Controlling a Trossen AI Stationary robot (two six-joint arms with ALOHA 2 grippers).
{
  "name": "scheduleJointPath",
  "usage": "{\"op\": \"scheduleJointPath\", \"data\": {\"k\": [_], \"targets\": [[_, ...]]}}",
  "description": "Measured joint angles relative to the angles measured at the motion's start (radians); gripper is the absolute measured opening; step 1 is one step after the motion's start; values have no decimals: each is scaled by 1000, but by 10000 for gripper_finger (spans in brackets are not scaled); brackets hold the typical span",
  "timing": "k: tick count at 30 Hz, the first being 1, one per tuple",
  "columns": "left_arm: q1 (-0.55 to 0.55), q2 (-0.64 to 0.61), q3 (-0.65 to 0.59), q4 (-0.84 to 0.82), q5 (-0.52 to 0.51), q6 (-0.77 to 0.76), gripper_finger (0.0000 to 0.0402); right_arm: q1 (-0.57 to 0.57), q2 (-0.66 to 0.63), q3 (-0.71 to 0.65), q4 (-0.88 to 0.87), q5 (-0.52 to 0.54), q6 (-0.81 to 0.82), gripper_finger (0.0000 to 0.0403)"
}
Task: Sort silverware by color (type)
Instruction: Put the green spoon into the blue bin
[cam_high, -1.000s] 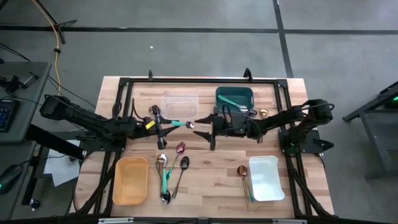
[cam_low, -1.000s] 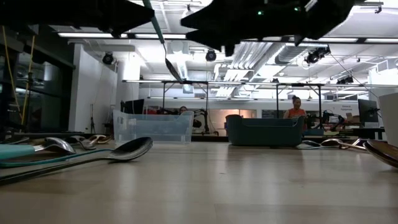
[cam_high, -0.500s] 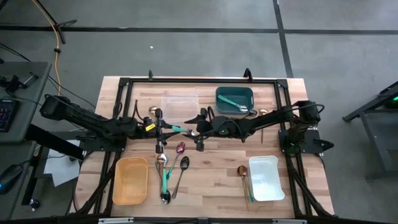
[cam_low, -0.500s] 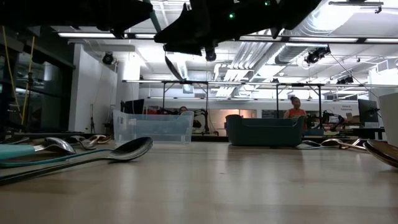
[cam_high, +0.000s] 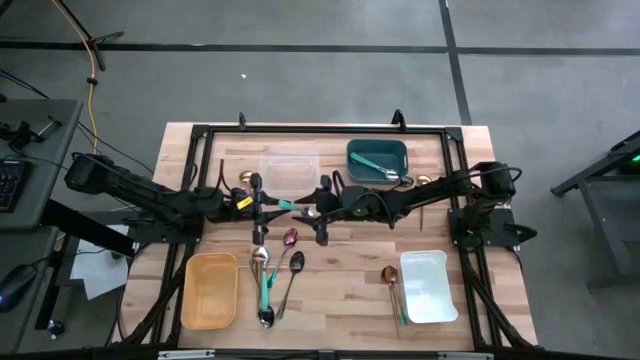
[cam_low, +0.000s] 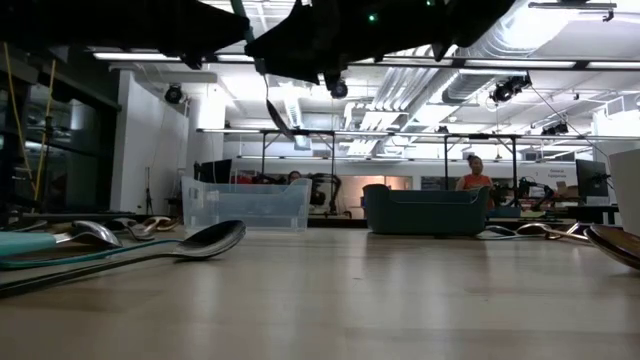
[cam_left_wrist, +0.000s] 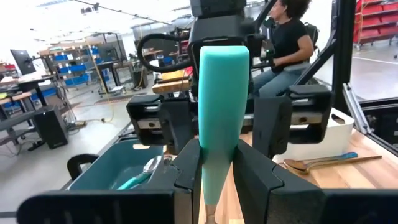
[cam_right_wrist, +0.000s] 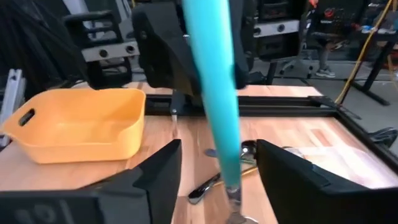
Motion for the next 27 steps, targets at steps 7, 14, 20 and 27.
{"op": "scheduleJointPath", "data": {"k": [7, 14, 20, 27], "targets": [[11, 82, 0, 107, 30, -13, 59, 0, 0, 0, 2, -45, 30, 151], [11, 126, 0, 180, 34, 1, 59, 0, 0, 0, -8, -46, 30, 115], [11, 126, 0, 191, 39, -1, 58, 0, 0, 0, -11, -45, 26, 56], [10, 126, 0, 191, 39, -11, 58, 0, 0, 0, -11, -50, 21, 40]]}}
